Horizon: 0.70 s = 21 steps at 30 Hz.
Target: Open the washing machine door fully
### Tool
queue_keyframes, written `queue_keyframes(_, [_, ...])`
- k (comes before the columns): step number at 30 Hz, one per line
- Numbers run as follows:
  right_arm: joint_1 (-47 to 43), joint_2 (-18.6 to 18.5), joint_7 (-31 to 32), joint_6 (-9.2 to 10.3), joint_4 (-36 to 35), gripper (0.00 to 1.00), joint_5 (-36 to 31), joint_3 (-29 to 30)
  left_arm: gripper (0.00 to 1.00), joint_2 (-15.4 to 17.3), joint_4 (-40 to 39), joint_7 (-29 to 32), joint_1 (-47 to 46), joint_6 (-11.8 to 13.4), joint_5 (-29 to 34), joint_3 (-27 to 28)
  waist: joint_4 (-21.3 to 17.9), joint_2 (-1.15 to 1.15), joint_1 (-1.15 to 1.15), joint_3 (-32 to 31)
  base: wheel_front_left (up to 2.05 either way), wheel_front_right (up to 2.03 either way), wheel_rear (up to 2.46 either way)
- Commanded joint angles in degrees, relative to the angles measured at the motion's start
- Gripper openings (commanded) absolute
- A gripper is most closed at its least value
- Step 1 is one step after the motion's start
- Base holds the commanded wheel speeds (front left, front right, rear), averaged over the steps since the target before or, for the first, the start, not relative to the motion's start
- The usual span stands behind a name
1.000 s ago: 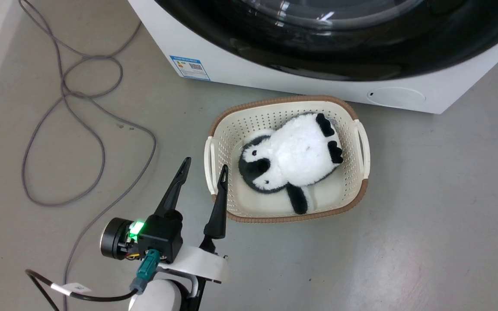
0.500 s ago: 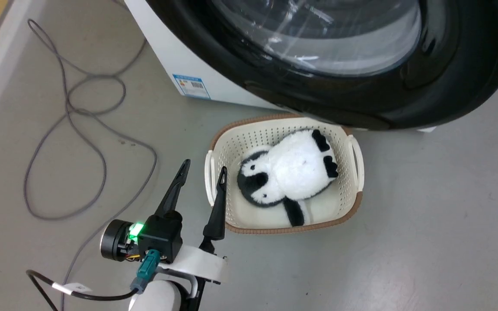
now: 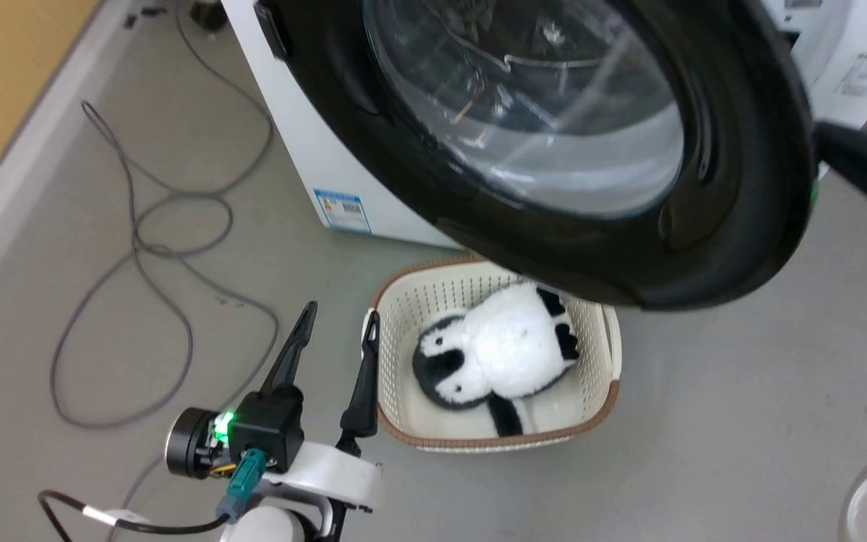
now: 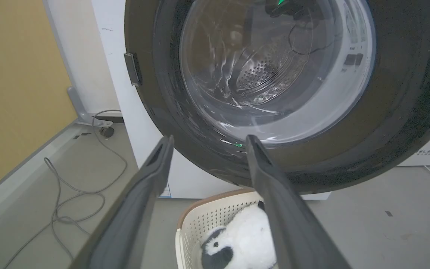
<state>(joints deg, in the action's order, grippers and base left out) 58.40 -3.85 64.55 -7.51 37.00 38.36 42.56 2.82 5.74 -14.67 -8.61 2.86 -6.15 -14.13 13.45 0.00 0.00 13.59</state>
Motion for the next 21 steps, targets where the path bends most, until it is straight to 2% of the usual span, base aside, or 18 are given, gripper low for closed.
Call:
queue_keyframes(1, [-1.6,0.5,0.5,0.02,-0.6,0.00,0.2,0.0,1.00,0.1,0.1,-0.3,0.7,0.0,-0.1,0.2,0.2,0.00,0.00,-1.5,0.00,0.00,0.00])
queue_keyframes(5, [-5.7,0.9,2.0,0.02,-2.5,0.00,2.2,-0.5,1.00,0.1,0.5,-0.3,1.7,-0.2,0.1,0.8,0.3,0.00,0.00,-4.0,0.00,0.00,0.00])
queue_keyframes(10, [-10.2,0.9,1.8,0.02,-1.6,0.00,7.5,-3.5,1.00,0.1,0.8,-0.3,3.0,-0.6,0.3,1.5,0.5,0.00,0.00,-6.6,0.00,0.00,0.00])
queue_keyframes(21, [-18.1,1.0,-2.2,0.02,-0.5,0.00,21.2,-16.0,1.00,0.3,1.2,-0.3,4.9,-1.4,0.7,2.5,1.3,0.00,0.00,-10.1,0.00,0.00,0.00])
